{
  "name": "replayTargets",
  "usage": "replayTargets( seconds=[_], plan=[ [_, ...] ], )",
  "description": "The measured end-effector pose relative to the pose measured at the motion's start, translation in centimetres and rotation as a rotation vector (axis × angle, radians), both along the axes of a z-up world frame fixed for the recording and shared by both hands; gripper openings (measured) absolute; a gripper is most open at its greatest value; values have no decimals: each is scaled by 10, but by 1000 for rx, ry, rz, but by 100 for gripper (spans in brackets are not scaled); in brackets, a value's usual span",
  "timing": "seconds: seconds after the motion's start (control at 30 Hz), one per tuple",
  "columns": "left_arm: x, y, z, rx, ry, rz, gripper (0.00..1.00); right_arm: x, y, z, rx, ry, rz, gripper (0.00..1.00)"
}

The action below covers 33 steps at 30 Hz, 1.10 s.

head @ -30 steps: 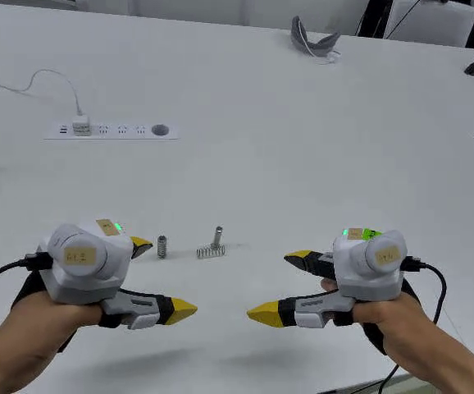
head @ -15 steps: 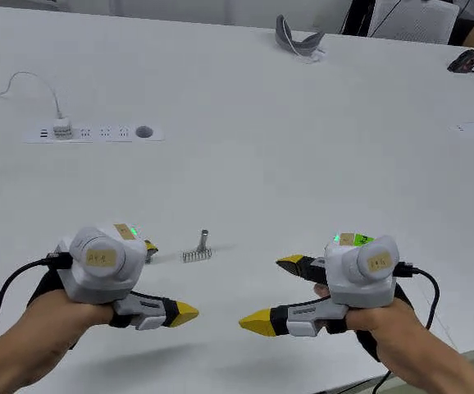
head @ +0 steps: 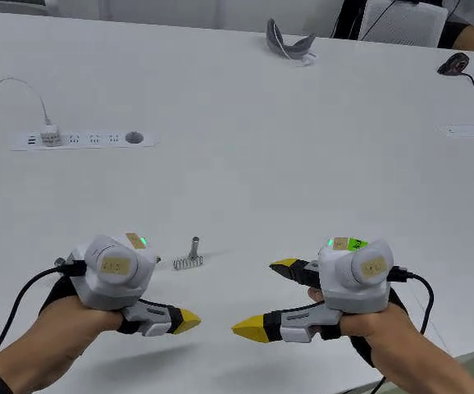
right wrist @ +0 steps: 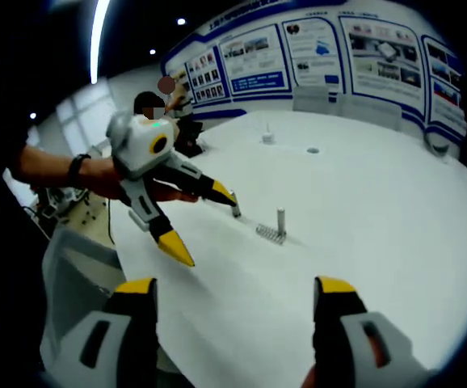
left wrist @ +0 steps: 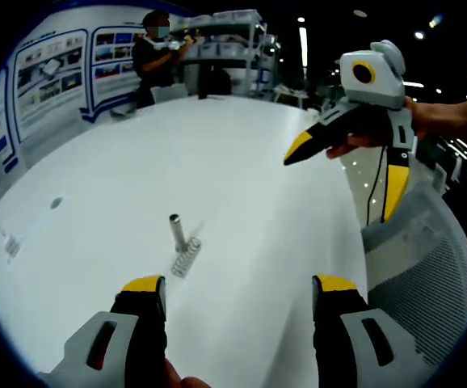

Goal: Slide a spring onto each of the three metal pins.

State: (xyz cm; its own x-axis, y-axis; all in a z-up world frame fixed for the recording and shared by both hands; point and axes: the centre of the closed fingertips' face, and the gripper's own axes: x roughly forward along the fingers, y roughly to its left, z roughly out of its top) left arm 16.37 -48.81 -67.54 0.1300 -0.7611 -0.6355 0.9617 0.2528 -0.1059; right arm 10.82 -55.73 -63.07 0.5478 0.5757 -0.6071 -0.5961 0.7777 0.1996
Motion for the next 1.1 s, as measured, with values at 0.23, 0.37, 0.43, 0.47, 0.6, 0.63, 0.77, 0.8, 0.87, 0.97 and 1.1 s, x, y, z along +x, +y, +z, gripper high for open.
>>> replayTargets(
  seconds=[0.23,0.37,0.43,0.47,0.6,0.63,0.77,0.8,0.87,0.97,1.1],
  plan=[
    [8,-11,-8,5,4,10,74,-2,-2,-1,2,4,-3,81],
    [12,-17,-17,26,1,5,73,-3,-3,-1,6,6,-9,81],
    [15,-21,-20,33,0,5,72,-3,-4,-1,5,6,-11,80],
    [18,-22,-23,40,-3,8,72,-4,-4,-1,6,7,-12,80],
    [25,-27,-28,46,3,24,70,-5,-6,-1,8,9,-17,80],
    [27,-28,-31,50,7,27,69,-6,-6,-1,11,9,-19,80],
    [30,-31,-37,57,20,34,67,-8,-7,-2,12,11,-25,80],
    [30,-32,-38,58,25,35,66,-8,-8,-2,14,13,-28,80],
    [30,-33,-42,62,36,39,65,-9,-8,-2,18,14,-30,80],
    [31,-36,-48,65,61,57,63,-9,-7,-3,30,16,-37,79],
    [32,-37,-51,70,69,76,59,-10,-6,-4,33,20,-35,78]
  ],
)
